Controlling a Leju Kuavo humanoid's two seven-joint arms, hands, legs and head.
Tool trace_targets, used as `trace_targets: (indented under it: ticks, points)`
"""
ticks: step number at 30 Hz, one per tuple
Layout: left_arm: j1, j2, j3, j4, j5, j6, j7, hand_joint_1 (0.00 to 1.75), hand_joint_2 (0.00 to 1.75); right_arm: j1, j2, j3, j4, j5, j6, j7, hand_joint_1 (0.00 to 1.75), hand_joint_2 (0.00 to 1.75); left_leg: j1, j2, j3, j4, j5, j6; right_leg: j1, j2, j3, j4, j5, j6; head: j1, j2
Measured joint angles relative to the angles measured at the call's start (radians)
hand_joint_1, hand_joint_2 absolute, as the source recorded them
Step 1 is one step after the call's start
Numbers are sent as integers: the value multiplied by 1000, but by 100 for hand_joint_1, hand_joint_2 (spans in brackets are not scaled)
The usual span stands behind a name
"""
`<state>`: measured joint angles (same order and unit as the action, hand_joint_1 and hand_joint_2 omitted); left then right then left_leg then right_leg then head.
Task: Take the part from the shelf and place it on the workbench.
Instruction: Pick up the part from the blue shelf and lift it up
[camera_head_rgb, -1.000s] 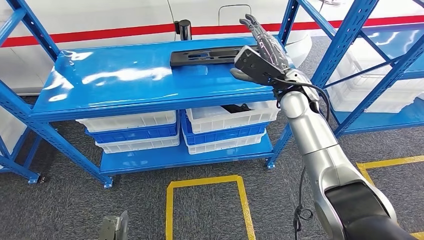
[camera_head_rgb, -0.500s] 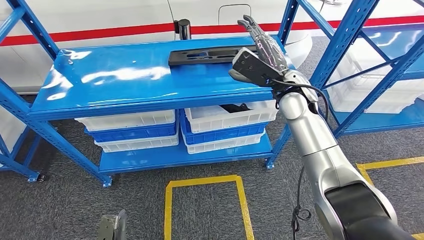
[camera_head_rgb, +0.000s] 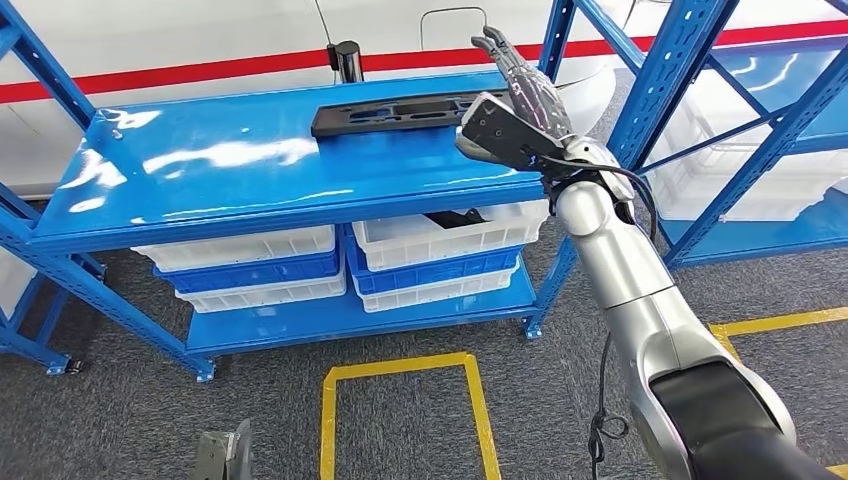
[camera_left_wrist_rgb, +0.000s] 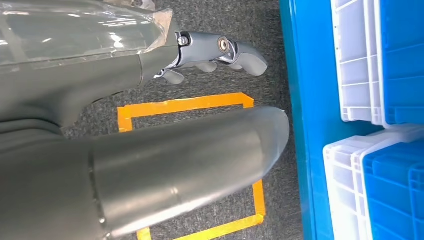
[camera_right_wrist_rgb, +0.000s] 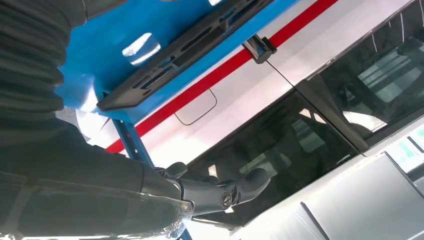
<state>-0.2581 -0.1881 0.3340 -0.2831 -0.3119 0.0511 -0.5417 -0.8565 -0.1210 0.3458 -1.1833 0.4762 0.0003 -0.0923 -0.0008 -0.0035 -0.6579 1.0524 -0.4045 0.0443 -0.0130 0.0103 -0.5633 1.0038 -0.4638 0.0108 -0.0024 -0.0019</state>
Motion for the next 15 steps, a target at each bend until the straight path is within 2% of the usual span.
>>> trace_targets:
  ticks: [1, 2, 5, 7, 9, 10, 11, 12, 13, 14, 15]
  points:
    - [-1, 1, 0, 0, 0, 0, 0, 0, 0, -2, 0, 1, 0, 0, 0, 0, 0, 175, -4, 0, 17, -31, 4, 7, 0, 0, 0, -2, -1, 1, 0, 0]
    - [-1, 2, 0, 0, 0, 0, -1, 0, 0, -2, 0, 2, 1, 0, -1, -1, 0, 175, -6, 1, 23, -39, -3, 10, 0, 1, -2, -4, -1, 4, 0, 0]
    - [-1, 1, 0, -1, 0, 0, -1, 0, 0, -3, -1, 3, 1, -1, -3, -2, 0, 175, -3, 4, 40, -65, 1, 11, 2, -2, -10, 6, -7, 16, -1, 0]
    - [-2, 0, 0, -2, 1, 0, -2, 0, 0, -4, -2, 3, 0, -2, -6, -2, 0, 175, 3, 6, 53, -81, 5, 12, 2, -5, -56, 88, -38, 16, 1, 0]
    - [-2, -2, 0, -2, 2, 0, -2, 0, 0, -1, -3, 3, 2, -2, -7, -2, 0, 175, 2, 5, 56, -82, 2, 14, 0, -5, -134, 217, -76, 17, 2, 0]
    - [-2, -2, 0, -2, 2, 0, -2, 0, 0, 3, -3, 3, 3, -2, -7, -2, 0, 175, 3, 5, 58, -81, -1, 14, -2, -5, -165, 260, -81, 22, 2, 0]
    - [-1, -3, 0, -2, 3, -1, -2, 0, 0, 6, -4, 4, 4, -2, -7, -2, 0, 175, 4, 4, 60, -80, -4, 12, -6, -5, -179, 267, -72, 31, 3, 0]
    - [-1, -3, 0, -2, 4, -1, -2, 0, 0, 7, -4, 4, 5, -2, -7, -2, 0, 175, 5, 3, 64, -79, -8, 8, -10, -6, -171, 234, -47, 43, 3, 0]
    - [-1, -3, 0, -2, 6, -1, -2, 0, 0, 7, -4, 4, 5, -2, -7, -2, 0, 175, 7, 2, 68, -75, -14, 3, -14, -9, -144, 168, -12, 55, 3, 0]
    - [-1, -3, 0, -2, 7, -1, -2, 0, 0, 6, -3, 4, 5, -2, -7, -2, 0, 175, 7, 1, 71, -70, -22, -4, -17, -13, -113, 98, 18, 63, 3, 0]
    - [-1, -3, 0, -2, 7, -2, -2, 0, 0, 4, -3, 4, 5, -2, -7, -2, 0, 175, 6, 1, 73, -64, -30, -11, -18, -14, -85, 42, 40, 64, 4, 0]
